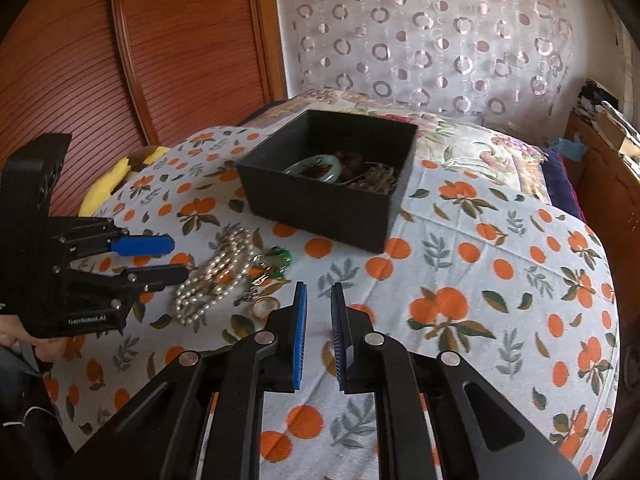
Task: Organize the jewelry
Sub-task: 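Grasp the pearl necklace with the left tool while the right tool approaches the green brooch, then lift the pearls with the left tool while the right tool grasps the green brooch, then lower the pearls and green brooch into the box and open both tools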
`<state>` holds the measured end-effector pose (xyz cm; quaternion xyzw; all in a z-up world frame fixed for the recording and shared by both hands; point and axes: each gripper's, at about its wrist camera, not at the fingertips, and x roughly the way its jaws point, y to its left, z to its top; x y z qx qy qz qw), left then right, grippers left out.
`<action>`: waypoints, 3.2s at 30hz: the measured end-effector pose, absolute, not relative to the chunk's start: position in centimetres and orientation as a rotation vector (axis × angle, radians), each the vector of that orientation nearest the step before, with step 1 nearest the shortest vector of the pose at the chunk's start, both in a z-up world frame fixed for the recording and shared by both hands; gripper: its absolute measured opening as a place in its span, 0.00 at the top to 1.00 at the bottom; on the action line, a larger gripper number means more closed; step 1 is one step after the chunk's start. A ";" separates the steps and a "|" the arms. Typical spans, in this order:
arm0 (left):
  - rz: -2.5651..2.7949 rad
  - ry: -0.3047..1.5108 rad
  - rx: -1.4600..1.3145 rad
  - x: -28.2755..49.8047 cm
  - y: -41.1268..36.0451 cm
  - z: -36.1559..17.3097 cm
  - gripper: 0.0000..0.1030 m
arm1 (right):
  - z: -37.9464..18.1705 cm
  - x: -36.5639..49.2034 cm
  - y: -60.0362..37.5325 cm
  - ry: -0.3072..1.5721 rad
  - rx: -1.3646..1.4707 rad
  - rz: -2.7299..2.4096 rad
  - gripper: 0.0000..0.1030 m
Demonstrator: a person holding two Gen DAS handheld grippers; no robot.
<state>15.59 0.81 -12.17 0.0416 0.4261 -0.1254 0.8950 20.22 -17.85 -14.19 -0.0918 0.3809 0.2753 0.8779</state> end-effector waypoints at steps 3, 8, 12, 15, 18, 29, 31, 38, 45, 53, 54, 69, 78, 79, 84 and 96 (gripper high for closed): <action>-0.288 0.868 0.079 15.2 0.4 -11.8 0.65 | -14.3 20.0 -17.6 0.799 -0.201 0.575 0.87; -0.294 0.875 0.102 15.8 -0.3 -11.9 0.66 | -14.2 20.0 -17.8 0.798 -0.195 0.568 0.86; -0.287 0.890 0.151 16.0 -0.8 -12.6 0.70 | -14.2 20.0 -17.8 0.798 -0.193 0.569 0.86; -0.288 0.884 0.163 16.1 -0.7 -12.7 0.72 | -14.3 20.1 -17.7 0.804 -0.185 0.576 0.86; -0.287 0.877 0.175 16.3 -0.6 -12.7 0.88 | -14.4 20.3 -17.2 0.806 -0.193 0.589 0.86; -0.274 0.819 0.036 16.1 2.4 -10.5 0.96 | -15.3 23.4 -14.0 0.832 -0.223 0.636 0.76; -0.266 0.801 0.028 16.1 2.8 -9.7 0.96 | -15.6 24.2 -13.5 0.845 -0.227 0.639 0.76; -0.244 0.755 0.013 16.7 3.1 -7.7 0.96 | -16.3 24.5 -12.7 0.865 -0.275 0.662 0.93; -0.244 0.670 0.024 17.1 2.4 -4.2 0.96 | -13.9 23.5 -13.6 0.801 -0.245 0.677 0.93; -0.251 0.586 0.065 17.8 0.7 0.1 0.96 | -8.5 22.8 -14.8 0.680 -0.232 0.682 0.93; -0.250 0.576 0.070 17.9 0.6 0.5 0.96 | -7.8 22.8 -14.9 0.665 -0.233 0.681 0.93; -0.244 0.432 0.086 21.1 -1.1 8.4 0.96 | -2.2 26.8 -16.8 0.564 -0.210 0.643 0.93; -0.249 0.414 0.103 23.8 -2.3 9.8 0.96 | -5.0 29.7 -17.3 0.632 -0.178 0.623 0.93; -0.249 0.414 0.105 24.0 -2.4 9.9 0.96 | -5.4 29.9 -17.3 0.640 -0.176 0.621 0.93; -0.250 0.426 0.103 24.7 -2.9 9.7 0.96 | -6.9 30.5 -17.3 0.660 -0.168 0.606 0.92; -0.261 0.501 0.111 28.2 -3.5 6.2 0.96 | -8.1 30.6 -18.2 0.685 -0.167 0.596 0.77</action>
